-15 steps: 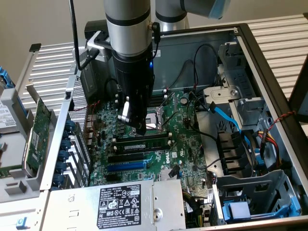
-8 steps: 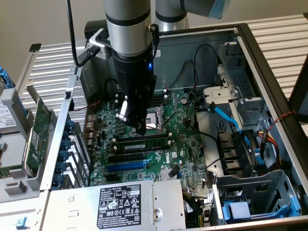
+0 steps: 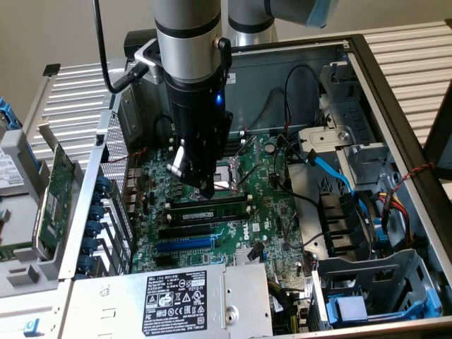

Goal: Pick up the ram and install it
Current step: 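Press down the ram until it locks into place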

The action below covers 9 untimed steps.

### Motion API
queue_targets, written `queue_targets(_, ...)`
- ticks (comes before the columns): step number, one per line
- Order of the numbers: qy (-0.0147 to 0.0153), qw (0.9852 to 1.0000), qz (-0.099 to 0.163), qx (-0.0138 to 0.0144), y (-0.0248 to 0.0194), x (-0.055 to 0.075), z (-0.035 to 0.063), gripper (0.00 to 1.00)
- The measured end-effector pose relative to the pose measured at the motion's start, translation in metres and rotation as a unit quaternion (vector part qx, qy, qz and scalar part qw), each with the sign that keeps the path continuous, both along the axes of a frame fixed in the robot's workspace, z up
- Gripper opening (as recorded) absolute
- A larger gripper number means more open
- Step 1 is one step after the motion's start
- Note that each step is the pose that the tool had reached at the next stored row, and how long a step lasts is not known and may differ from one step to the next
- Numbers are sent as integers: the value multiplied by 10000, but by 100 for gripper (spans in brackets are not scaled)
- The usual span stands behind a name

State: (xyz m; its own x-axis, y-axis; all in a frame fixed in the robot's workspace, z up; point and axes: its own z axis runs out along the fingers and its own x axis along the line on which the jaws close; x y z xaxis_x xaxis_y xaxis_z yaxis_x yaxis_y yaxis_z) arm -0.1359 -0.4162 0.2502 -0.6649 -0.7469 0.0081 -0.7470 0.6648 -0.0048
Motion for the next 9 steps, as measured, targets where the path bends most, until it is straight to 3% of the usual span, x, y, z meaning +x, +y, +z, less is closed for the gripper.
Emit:
queue_targets(5, 0, 9995, -330, 0, 0, 0, 0, 11)
queue_targets(9, 0, 9982, -600, 0, 0, 0, 0, 11)
